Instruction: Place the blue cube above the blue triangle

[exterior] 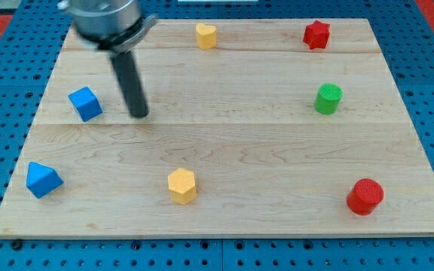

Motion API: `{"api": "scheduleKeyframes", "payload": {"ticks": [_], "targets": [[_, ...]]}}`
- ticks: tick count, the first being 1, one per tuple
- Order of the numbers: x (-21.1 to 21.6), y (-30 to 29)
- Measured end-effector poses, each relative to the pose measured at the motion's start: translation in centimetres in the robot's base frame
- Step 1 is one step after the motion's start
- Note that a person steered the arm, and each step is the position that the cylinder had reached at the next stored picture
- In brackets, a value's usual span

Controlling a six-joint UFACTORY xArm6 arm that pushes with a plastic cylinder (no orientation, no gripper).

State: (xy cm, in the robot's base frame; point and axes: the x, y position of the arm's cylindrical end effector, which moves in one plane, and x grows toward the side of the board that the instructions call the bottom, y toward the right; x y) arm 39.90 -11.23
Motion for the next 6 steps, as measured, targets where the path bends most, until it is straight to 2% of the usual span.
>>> {"api": "scheduleKeyframes", "payload": {"ticks": [1, 2, 4, 5, 6], "targets": [[-1.7, -4.2], [-0.1, -8.5], [-0.6, -14.0], [4.8, -14.1], [4.0, -12.7]]}}
